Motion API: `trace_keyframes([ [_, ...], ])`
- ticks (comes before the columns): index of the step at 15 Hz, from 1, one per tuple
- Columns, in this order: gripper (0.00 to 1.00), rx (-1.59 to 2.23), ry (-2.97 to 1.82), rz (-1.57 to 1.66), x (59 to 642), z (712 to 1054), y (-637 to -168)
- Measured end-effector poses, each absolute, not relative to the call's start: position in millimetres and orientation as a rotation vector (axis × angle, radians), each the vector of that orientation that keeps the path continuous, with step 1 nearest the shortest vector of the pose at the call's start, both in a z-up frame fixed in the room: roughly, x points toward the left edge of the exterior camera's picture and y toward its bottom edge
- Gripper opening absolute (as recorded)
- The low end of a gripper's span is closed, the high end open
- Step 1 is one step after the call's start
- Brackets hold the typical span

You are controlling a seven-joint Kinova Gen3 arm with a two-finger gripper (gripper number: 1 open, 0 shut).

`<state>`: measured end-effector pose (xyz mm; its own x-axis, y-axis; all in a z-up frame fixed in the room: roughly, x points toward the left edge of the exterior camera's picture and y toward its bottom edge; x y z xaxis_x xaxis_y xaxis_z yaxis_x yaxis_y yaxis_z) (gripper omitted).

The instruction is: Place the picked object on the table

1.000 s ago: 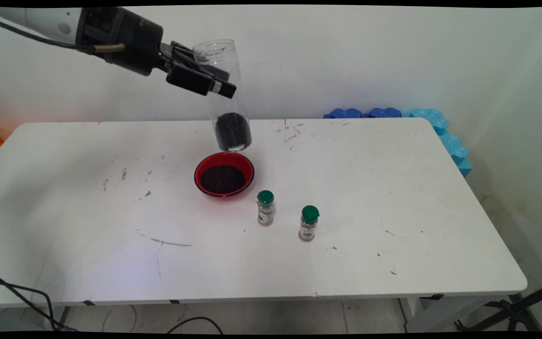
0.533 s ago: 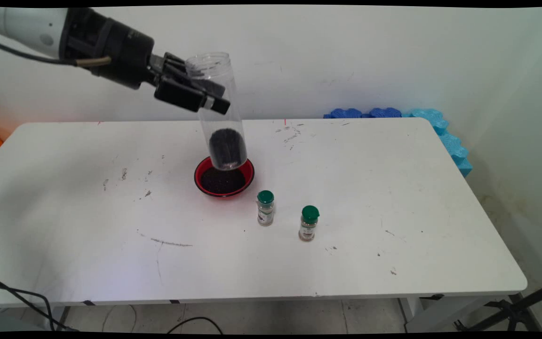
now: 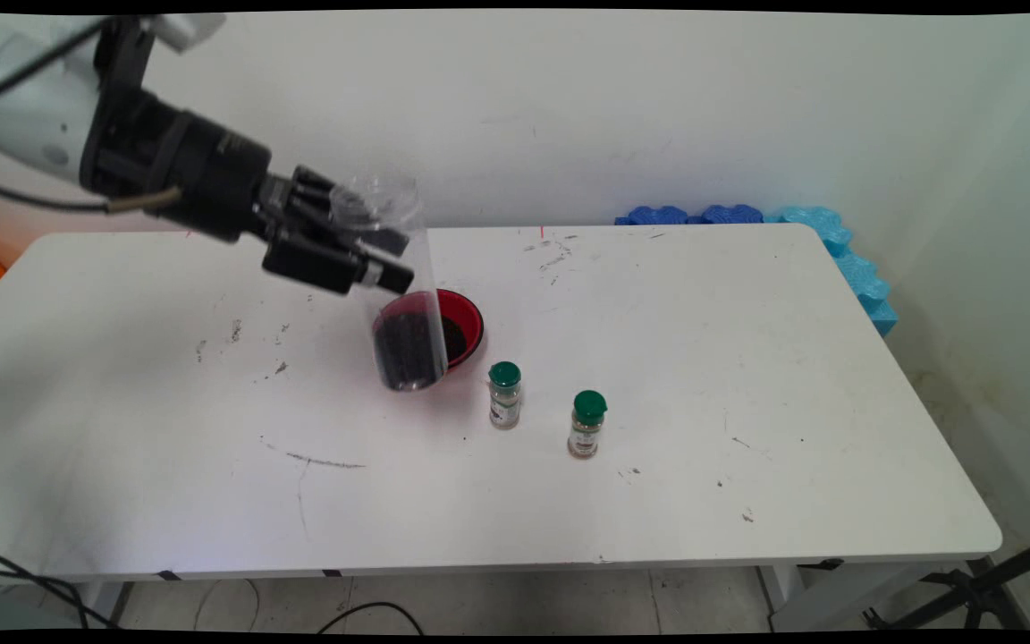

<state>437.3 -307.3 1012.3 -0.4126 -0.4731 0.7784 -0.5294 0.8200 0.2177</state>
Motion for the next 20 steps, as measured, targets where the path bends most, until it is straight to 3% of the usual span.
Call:
trace_keyframes([
  [9,0.0,0.665,-2.131,0.097,418,941,-287],
  [20,0.0,0.604,-2.173,0.159,385,856,-300],
])
